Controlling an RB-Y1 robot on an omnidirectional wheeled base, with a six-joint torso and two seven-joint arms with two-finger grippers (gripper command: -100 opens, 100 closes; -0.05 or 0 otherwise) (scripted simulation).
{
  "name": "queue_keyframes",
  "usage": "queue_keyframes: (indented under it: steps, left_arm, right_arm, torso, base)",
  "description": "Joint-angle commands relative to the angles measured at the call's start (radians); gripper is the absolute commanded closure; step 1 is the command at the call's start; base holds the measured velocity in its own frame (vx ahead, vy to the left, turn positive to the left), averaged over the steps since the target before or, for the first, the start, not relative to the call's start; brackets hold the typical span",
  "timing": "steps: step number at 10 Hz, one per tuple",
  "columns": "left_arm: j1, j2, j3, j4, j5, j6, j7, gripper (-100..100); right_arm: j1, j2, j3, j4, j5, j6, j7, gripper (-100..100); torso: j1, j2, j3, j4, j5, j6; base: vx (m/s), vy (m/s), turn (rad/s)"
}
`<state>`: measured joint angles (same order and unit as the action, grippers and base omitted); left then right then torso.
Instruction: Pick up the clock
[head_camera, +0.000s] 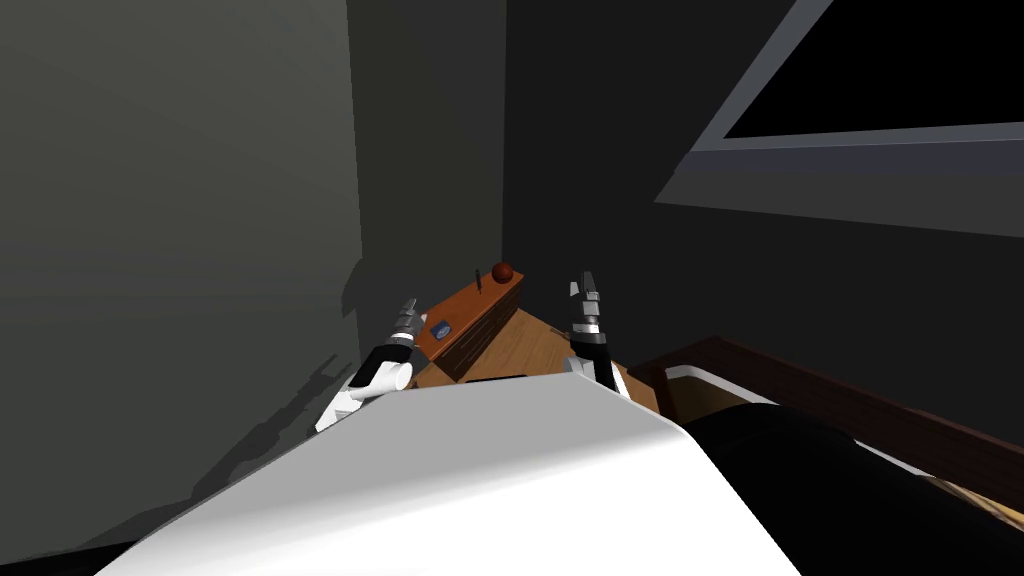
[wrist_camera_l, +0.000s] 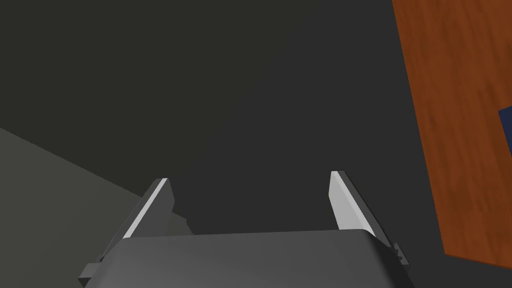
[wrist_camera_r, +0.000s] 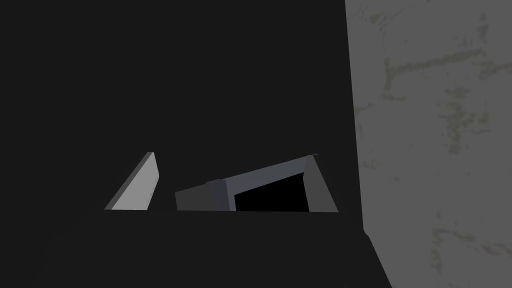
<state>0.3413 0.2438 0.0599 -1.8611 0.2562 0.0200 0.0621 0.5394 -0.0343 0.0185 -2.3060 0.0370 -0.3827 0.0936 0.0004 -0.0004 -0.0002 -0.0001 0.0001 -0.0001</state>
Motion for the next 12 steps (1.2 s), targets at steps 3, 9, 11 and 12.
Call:
queue_keyframes:
  steps: [3,9,11,12]
  left_arm:
    - [-0.04,0.013,0.017,0.086,0.02,0.08,0.021,-100]
    - [-0.119,0.045,0.05,0.252,0.064,0.217,0.064,-100]
    - [-0.148,0.055,0.059,0.302,0.078,0.263,0.078,-100]
    - [-0.179,0.065,0.068,0.334,0.091,0.307,0.091,-100]
  right_arm:
    - [0.0,0.0,0.0,0.0,0.0,0.0,0.0,0]
    - [0.0,0.0,0.0,0.0,0.0,0.0,0.0,0]
    - [0.0,0.0,0.0,0.0,0.0,0.0,0.0,0]
    - [0.0,0.0,0.0,0.0,0.0,0.0,0.0,0]
  torso:
    - [0.0,0.0,0.0,0.0,0.0,0.0]
    - [0.0,-0.001,0.0,0.0,0.0,0.0]
    - [0.0,-0.001,0.0,0.0,0.0,0.0]
    - [0.0,-0.001,0.0,0.0,0.0,0.0]
  base:
    - [0.004,0.002,0.02]
    - [0.011,0.003,0.018]
    - [0.016,0.001,0.015]
    - [0.018,0.002,0.019]
